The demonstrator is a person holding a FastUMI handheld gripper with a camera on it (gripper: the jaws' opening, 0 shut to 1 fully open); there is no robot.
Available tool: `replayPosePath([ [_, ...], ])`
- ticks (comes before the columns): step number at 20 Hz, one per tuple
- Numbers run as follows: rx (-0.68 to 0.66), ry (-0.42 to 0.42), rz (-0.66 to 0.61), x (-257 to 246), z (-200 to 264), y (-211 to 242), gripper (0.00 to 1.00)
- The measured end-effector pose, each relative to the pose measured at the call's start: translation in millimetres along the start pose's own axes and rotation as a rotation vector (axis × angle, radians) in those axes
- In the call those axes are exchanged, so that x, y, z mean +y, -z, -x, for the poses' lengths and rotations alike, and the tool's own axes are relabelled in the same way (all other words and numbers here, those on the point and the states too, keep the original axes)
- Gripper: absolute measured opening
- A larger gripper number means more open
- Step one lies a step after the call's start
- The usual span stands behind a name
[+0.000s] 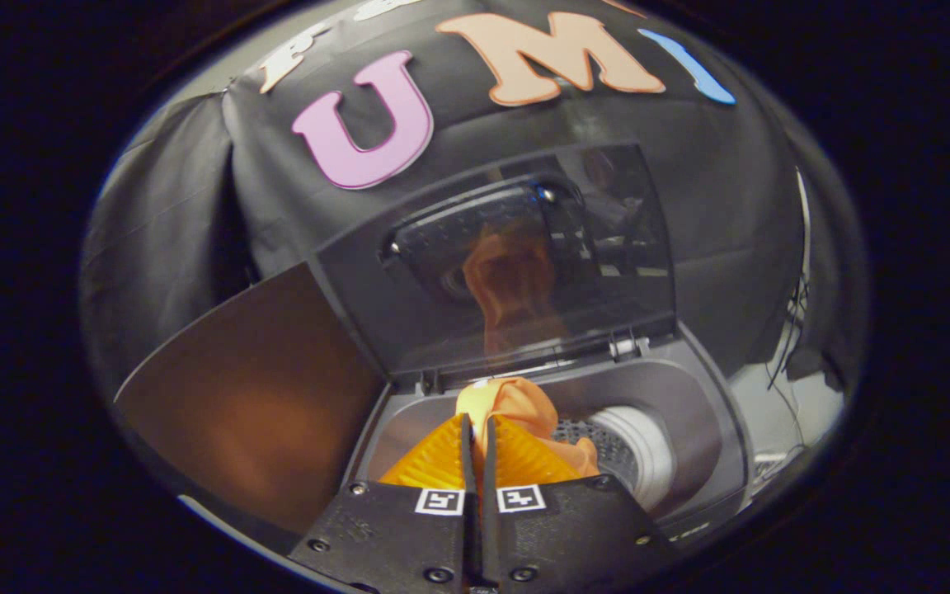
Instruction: Put the clothes into the washing machine and then close the washing machine lid.
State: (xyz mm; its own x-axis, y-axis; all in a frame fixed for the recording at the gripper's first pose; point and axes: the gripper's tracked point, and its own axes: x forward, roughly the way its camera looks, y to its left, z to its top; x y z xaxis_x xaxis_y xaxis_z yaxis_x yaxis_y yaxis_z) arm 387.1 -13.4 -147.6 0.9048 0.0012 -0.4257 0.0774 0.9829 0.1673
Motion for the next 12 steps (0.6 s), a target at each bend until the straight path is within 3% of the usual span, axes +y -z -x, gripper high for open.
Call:
replayPosePath([
  [4,0.054,0.062,-0.001,-7.6,-9.2,10.5,0.01],
  [9,0.088,0.122,0.008,-15.8,-28.4,16.8,0.09],
  [12,0.05,0.166,0.03,-18.2,-31.7,8.6,0.51],
])
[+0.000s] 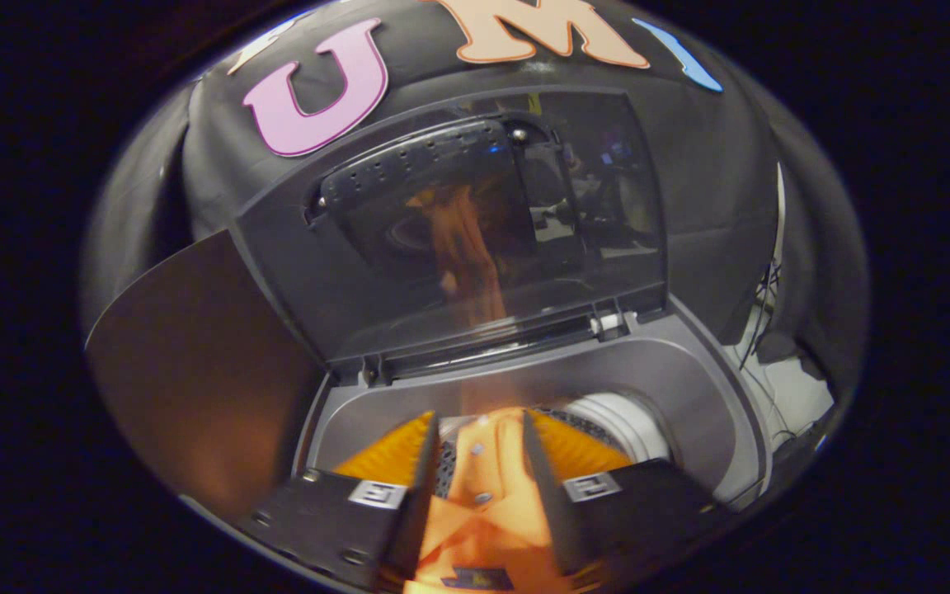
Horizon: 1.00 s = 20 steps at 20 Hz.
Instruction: Put the clothes into the washing machine and then close the washing machine lid.
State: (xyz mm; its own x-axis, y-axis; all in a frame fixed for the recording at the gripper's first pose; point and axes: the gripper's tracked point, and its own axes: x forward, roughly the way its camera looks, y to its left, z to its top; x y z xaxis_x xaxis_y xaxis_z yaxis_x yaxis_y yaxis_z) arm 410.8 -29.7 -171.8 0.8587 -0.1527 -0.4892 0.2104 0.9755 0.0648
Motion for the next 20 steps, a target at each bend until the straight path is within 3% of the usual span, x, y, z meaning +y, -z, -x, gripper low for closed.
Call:
replayPosePath([
  [3,-0.02,0.018,-0.016,7.8,5.2,1.5,0.93],
  [9,-0.035,0.067,0.012,32.5,36.9,27.0,0.98],
  [16,-0.058,0.035,0.007,79.7,95.5,52.5,0.98],
  [20,-0.087,0.021,-0.071,96.0,143.0,51.0,0.98],
])
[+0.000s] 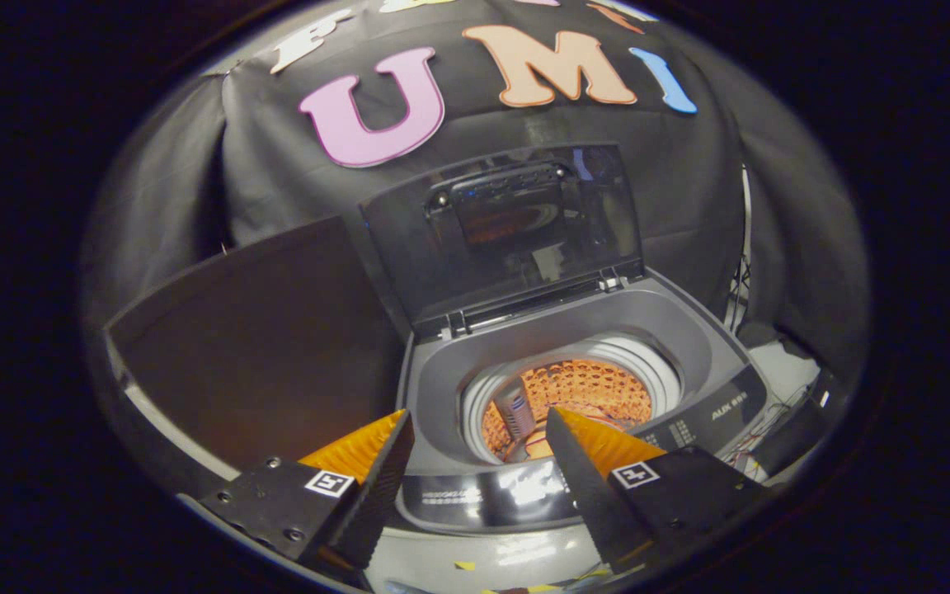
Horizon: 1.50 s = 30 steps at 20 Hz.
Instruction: Put the clothes into the washing machine and then close the washing machine lid.
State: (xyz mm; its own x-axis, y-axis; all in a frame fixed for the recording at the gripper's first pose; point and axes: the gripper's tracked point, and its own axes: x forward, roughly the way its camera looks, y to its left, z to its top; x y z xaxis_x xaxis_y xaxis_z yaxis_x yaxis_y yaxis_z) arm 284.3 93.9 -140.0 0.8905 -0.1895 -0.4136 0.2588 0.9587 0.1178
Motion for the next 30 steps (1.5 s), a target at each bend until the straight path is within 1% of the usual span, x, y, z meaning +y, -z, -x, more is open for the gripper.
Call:
replayPosePath([
  [3,-0.042,-0.004,0.003,11.6,42.0,-13.9,0.97],
  [5,-0.065,-0.004,0.019,19.0,64.1,-22.1,0.97],
  [7,-0.07,-0.022,0.011,31.0,78.8,-25.5,0.97],
  [9,-0.075,-0.043,0.024,40.4,82.7,-30.0,0.97],
  [13,-0.085,-0.056,0.087,41.4,83.2,-34.7,0.97],
  [16,-0.123,-0.063,0.055,37.0,87.2,-42.6,0.98],
  [18,-0.151,-0.049,0.05,28.8,91.5,-49.3,0.97],
  [21,-0.174,-0.025,0.087,21.5,95.4,-57.6,0.97],
  [25,-0.213,-0.042,0.145,42.1,107.4,-71.7,0.97],
  [30,-0.323,-0.059,0.188,72.5,129.3,-92.4,0.97],
])
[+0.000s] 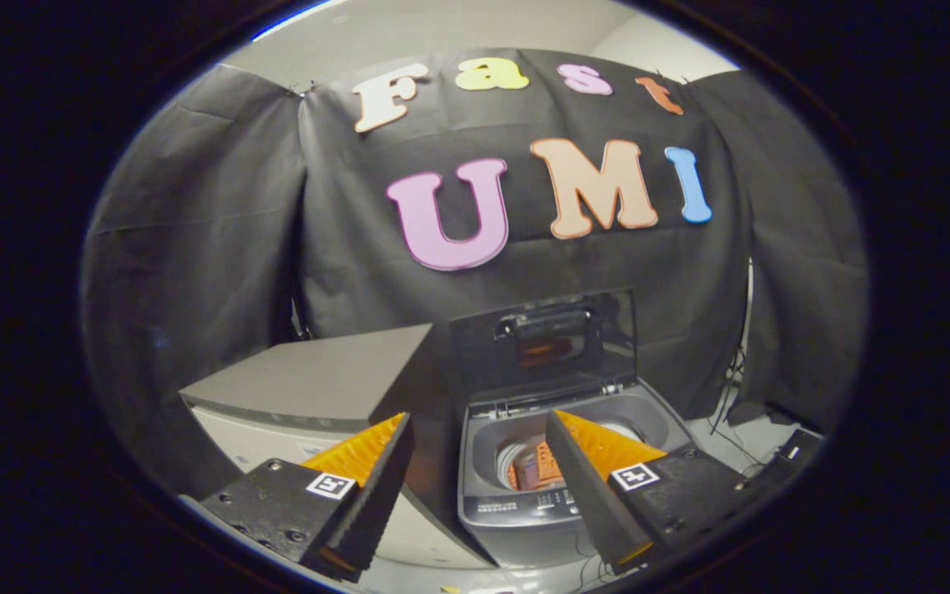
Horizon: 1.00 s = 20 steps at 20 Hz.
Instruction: Put the clothes into the washing machine and then close the washing machine lid.
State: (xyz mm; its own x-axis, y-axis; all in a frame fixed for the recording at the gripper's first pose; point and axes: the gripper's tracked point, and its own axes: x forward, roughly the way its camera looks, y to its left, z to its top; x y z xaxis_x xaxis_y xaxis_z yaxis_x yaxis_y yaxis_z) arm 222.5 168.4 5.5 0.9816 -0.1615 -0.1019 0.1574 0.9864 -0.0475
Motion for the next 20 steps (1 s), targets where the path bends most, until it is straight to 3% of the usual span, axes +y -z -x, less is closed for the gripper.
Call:
replayPosePath([
  [9,-0.062,0.042,0.009,-20.6,-34.4,-30.4,0.97],
  [20,-0.107,0.03,0.01,-41.5,-78.9,-73.2,0.97],
])
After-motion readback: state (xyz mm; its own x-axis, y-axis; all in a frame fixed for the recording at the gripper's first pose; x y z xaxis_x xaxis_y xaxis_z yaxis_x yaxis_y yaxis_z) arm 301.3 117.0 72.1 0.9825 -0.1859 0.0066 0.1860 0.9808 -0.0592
